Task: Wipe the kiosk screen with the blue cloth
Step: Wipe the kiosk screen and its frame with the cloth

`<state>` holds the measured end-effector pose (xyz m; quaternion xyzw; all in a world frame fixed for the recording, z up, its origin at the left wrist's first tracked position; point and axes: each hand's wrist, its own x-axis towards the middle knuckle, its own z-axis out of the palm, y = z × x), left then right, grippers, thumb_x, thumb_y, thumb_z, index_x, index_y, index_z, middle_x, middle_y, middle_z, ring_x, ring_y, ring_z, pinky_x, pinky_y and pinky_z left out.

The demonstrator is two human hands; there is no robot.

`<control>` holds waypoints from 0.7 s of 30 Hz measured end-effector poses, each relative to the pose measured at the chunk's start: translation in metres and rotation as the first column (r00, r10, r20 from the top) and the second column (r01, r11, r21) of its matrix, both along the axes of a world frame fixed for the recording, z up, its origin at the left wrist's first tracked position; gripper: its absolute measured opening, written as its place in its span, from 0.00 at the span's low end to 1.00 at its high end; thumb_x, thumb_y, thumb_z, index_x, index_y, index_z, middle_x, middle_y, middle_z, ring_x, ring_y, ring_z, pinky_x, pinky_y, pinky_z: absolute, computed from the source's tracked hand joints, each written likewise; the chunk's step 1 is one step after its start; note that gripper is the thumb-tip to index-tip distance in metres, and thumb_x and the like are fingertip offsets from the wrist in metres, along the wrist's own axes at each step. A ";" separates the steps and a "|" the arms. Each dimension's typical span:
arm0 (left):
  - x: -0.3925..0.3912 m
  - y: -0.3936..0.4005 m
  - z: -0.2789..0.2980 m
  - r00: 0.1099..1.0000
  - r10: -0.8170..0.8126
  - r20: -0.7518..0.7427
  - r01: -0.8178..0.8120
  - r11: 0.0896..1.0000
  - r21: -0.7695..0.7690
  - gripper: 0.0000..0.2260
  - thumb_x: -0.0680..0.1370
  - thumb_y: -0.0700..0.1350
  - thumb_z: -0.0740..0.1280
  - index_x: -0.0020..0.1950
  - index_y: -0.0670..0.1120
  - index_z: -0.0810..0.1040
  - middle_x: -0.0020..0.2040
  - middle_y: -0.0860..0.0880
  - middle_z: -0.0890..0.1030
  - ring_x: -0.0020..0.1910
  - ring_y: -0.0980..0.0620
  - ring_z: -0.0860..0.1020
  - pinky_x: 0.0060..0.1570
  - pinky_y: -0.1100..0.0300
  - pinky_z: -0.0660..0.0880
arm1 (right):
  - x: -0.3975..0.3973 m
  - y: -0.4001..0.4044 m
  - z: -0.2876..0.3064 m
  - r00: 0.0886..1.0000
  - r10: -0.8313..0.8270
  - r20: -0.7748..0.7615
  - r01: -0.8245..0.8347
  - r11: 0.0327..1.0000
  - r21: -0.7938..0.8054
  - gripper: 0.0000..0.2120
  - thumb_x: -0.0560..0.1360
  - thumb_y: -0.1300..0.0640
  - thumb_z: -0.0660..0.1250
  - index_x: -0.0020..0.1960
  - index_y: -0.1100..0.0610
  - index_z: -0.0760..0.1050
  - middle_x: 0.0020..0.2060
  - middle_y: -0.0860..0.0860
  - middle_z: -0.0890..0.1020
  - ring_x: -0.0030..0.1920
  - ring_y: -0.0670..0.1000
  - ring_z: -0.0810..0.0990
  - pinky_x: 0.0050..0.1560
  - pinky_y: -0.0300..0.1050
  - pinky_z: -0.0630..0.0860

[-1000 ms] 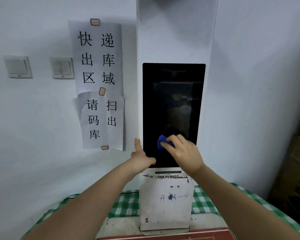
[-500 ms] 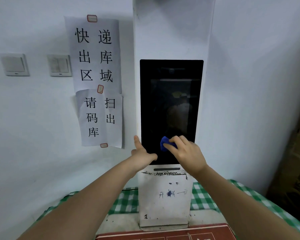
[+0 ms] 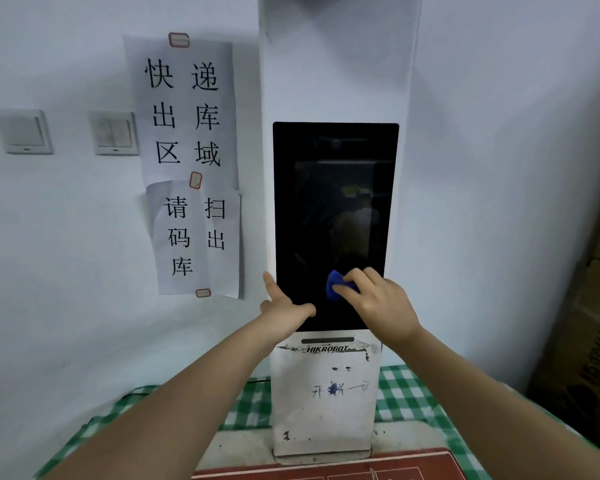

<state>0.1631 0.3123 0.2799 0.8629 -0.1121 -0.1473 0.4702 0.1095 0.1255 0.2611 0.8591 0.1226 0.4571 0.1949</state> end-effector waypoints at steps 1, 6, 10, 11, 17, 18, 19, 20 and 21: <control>0.000 0.000 0.000 1.000 -0.001 -0.002 0.001 1.000 0.001 0.49 0.73 0.49 0.67 0.74 0.55 0.26 0.71 0.41 0.66 0.64 0.42 0.72 0.64 0.49 0.72 | 0.000 -0.001 0.007 1.000 -0.001 0.002 0.001 1.000 -0.022 0.20 0.61 0.68 0.75 0.51 0.57 0.81 0.41 0.53 0.79 0.36 0.54 0.75 0.25 0.41 0.64; 0.000 -0.002 0.001 1.000 0.006 -0.012 -0.006 1.000 -0.003 0.49 0.74 0.49 0.67 0.74 0.55 0.26 0.74 0.41 0.63 0.67 0.42 0.70 0.66 0.47 0.70 | 0.006 0.000 0.025 0.985 -0.082 0.153 0.045 0.973 0.227 0.19 0.63 0.68 0.75 0.52 0.55 0.81 0.44 0.52 0.79 0.39 0.53 0.75 0.25 0.40 0.66; -0.002 -0.003 0.002 1.000 0.020 -0.012 -0.020 1.000 0.000 0.49 0.74 0.48 0.67 0.74 0.55 0.26 0.74 0.41 0.63 0.67 0.42 0.70 0.67 0.48 0.69 | 0.003 -0.001 -0.006 0.995 -0.042 0.090 0.025 0.984 0.177 0.22 0.60 0.68 0.76 0.53 0.56 0.81 0.44 0.53 0.79 0.38 0.53 0.76 0.25 0.40 0.66; -0.001 -0.003 0.002 1.000 0.021 -0.012 -0.021 1.000 0.007 0.49 0.74 0.49 0.66 0.73 0.54 0.25 0.74 0.41 0.62 0.67 0.42 0.70 0.67 0.48 0.69 | 0.001 -0.002 -0.010 0.998 -0.027 0.061 0.019 0.990 0.137 0.23 0.59 0.69 0.77 0.53 0.57 0.81 0.43 0.53 0.79 0.37 0.53 0.75 0.25 0.40 0.66; 0.001 -0.003 0.002 1.000 0.001 -0.013 -0.001 1.000 0.028 0.49 0.74 0.49 0.65 0.73 0.54 0.24 0.75 0.41 0.61 0.66 0.42 0.70 0.66 0.47 0.70 | -0.002 -0.011 0.019 0.996 -0.044 0.080 0.034 0.992 0.124 0.20 0.62 0.69 0.74 0.53 0.56 0.81 0.44 0.53 0.79 0.38 0.55 0.76 0.25 0.42 0.68; 0.000 -0.003 0.002 1.000 0.003 -0.013 -0.002 1.000 0.026 0.48 0.75 0.49 0.65 0.73 0.55 0.25 0.75 0.41 0.61 0.67 0.42 0.70 0.66 0.47 0.70 | -0.001 -0.010 0.021 0.993 -0.059 0.106 0.040 0.984 0.173 0.20 0.63 0.69 0.74 0.53 0.56 0.81 0.44 0.53 0.79 0.39 0.55 0.77 0.25 0.41 0.67; 0.000 -0.003 0.002 1.000 0.003 -0.015 -0.003 1.000 0.024 0.48 0.75 0.49 0.65 0.73 0.55 0.25 0.75 0.41 0.61 0.67 0.42 0.70 0.66 0.47 0.70 | -0.001 -0.008 0.019 0.990 -0.066 0.123 0.040 0.978 0.203 0.20 0.63 0.68 0.74 0.53 0.56 0.81 0.44 0.53 0.80 0.39 0.55 0.77 0.25 0.41 0.67; 0.000 -0.003 0.001 1.000 0.002 -0.015 -0.002 1.000 0.022 0.49 0.75 0.49 0.66 0.73 0.55 0.25 0.75 0.41 0.61 0.67 0.42 0.69 0.66 0.47 0.70 | -0.001 -0.007 0.014 0.990 -0.066 0.125 0.038 0.976 0.215 0.19 0.63 0.68 0.75 0.53 0.56 0.81 0.45 0.53 0.80 0.40 0.54 0.77 0.25 0.41 0.68; 0.000 -0.003 0.001 1.000 -0.001 -0.017 0.001 1.000 0.021 0.49 0.75 0.49 0.66 0.73 0.55 0.24 0.75 0.42 0.61 0.67 0.42 0.69 0.66 0.47 0.70 | -0.001 -0.008 0.006 0.991 -0.061 0.116 0.035 0.977 0.210 0.20 0.63 0.68 0.75 0.53 0.57 0.81 0.44 0.53 0.80 0.39 0.54 0.77 0.25 0.41 0.68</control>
